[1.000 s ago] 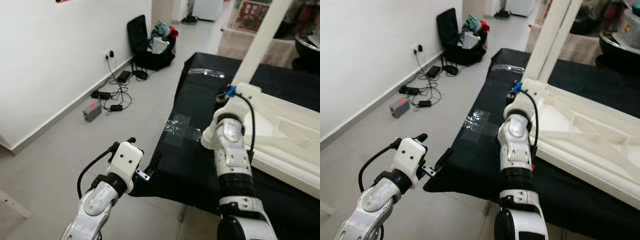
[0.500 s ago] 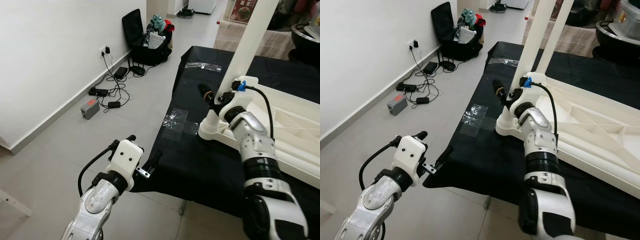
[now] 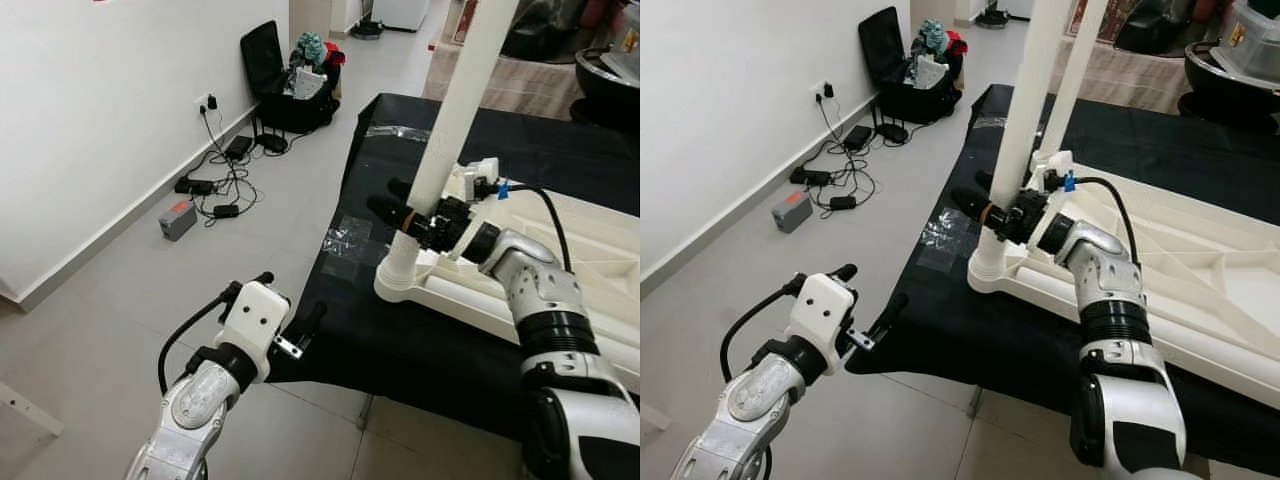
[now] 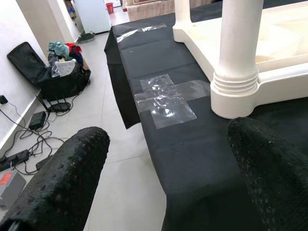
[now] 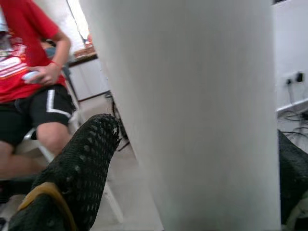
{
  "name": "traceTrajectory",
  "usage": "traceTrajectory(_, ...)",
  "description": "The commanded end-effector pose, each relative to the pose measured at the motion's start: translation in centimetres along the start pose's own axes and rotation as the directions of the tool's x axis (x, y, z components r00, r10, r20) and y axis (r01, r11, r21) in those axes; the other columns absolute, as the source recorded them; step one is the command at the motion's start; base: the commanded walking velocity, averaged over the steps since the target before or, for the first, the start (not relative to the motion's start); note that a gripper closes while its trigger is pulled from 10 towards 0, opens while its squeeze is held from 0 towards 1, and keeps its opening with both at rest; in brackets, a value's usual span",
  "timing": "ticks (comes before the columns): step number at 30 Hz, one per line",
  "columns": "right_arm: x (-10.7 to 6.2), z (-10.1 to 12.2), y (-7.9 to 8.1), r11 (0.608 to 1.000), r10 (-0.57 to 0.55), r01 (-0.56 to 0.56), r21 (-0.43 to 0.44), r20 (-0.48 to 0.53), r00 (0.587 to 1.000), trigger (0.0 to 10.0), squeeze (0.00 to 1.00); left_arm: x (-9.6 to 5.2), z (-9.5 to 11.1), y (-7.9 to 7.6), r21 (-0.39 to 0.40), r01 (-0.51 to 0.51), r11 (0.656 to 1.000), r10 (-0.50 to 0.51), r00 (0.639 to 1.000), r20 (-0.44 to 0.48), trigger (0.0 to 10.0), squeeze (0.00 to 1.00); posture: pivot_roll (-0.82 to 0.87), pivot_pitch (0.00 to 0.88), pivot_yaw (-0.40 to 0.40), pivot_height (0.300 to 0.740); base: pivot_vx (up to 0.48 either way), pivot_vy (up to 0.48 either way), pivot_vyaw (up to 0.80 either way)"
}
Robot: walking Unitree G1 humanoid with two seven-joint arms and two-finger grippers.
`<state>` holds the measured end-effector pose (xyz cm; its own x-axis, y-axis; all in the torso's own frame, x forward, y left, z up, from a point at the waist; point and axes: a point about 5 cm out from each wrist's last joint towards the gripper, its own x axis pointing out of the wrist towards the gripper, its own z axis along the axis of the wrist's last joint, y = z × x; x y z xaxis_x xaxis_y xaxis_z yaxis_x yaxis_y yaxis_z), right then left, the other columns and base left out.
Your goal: Building children table
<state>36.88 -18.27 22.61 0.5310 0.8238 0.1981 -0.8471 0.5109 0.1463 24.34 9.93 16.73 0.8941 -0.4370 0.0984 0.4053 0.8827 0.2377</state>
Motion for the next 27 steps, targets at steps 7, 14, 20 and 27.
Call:
traceTrajectory(7,3.3,-0.6,2.5,0.986,0.158,-0.161,0.041,0.062,0.985,0.0,0.00,-0.3,-0.5,-0.6,-0.008,0.018,1.000,-0.018,1.000,-0.022,10.0,0.00,0.13,0.098,-0.050,0.740,0.000,0.000,0.00)
traceTrajectory(14,4.0,-1.9,1.1,0.977,-0.212,0.213,-0.007,0.096,0.973,0.0,0.00,-0.5,-0.8,-0.8,-0.015,0.015,1.000,-0.015,0.999,-0.030,10.0,0.00,0.12,0.083,-0.052,0.740,0.000,0.000,0.00)
traceTrajectory(20,1.5,-0.9,-2.2,0.657,-0.737,0.747,-0.100,0.125,0.664,0.0,0.00,-0.3,-0.9,-0.6,-0.010,0.019,1.000,-0.019,0.999,-0.028,10.0,0.00,0.10,0.084,-0.046,0.740,0.000,0.000,0.00)
traceTrajectory(27,-1.6,-0.2,-2.1,0.241,-0.942,0.958,-0.155,0.200,0.270,0.0,0.00,-0.1,-0.7,-0.5,-0.007,0.014,1.000,-0.015,1.000,-0.022,10.0,0.00,0.11,0.099,-0.050,0.740,0.000,0.000,0.00)
